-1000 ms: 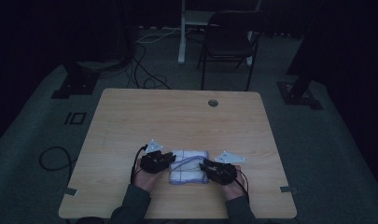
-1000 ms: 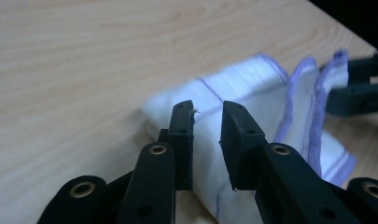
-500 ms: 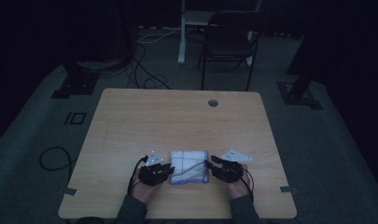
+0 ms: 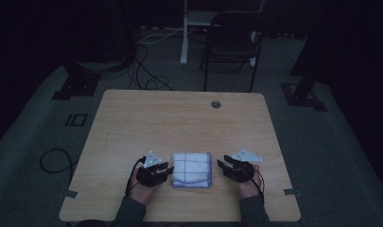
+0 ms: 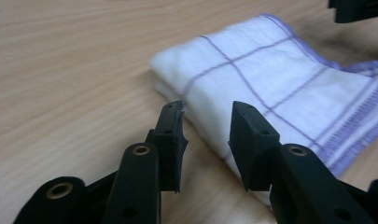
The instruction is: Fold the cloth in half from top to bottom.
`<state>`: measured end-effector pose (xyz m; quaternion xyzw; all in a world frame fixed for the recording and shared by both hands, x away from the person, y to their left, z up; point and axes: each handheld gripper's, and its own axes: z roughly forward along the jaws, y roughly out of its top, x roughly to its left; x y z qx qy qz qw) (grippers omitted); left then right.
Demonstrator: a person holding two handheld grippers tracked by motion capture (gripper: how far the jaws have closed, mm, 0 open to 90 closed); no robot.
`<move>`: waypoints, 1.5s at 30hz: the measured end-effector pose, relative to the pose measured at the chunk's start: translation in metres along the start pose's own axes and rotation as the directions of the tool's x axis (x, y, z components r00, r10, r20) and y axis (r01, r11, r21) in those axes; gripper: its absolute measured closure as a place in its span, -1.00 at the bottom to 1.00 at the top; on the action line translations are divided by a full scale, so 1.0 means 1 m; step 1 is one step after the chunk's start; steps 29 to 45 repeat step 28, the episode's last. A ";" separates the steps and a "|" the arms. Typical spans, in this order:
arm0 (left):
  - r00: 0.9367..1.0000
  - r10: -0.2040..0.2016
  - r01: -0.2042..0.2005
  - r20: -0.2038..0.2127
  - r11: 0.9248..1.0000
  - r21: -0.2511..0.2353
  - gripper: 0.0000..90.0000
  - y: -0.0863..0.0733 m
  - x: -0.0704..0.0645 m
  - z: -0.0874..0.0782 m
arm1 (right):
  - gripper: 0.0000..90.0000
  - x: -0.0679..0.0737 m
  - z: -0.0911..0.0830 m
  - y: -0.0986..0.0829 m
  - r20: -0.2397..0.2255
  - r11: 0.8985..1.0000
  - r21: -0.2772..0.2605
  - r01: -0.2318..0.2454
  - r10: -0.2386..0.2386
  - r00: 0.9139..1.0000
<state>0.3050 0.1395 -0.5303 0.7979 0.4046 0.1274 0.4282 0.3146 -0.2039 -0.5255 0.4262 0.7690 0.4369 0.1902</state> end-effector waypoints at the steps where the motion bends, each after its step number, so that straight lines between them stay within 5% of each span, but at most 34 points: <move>1: 1.000 -0.008 0.008 -0.005 1.000 -0.003 0.43 0.000 0.003 -0.001 | 0.33 -0.003 0.000 -0.001 0.001 1.000 0.000 -0.009 0.009 1.000; 11: 0.992 -0.042 0.043 -0.116 0.999 0.006 0.36 0.001 0.029 -0.006 | 0.32 -0.024 -0.002 -0.004 0.037 0.998 0.000 -0.071 0.071 0.997; 19: 0.984 -0.076 0.077 -0.163 0.997 0.002 0.32 0.000 0.043 -0.009 | 0.32 -0.031 -0.003 -0.006 0.050 0.996 -0.001 -0.089 0.089 0.995; 45: 0.981 -0.088 0.090 -0.172 0.996 0.008 0.32 0.000 0.050 -0.009 | 0.31 -0.034 -0.003 -0.007 0.060 0.995 -0.001 -0.097 0.097 0.994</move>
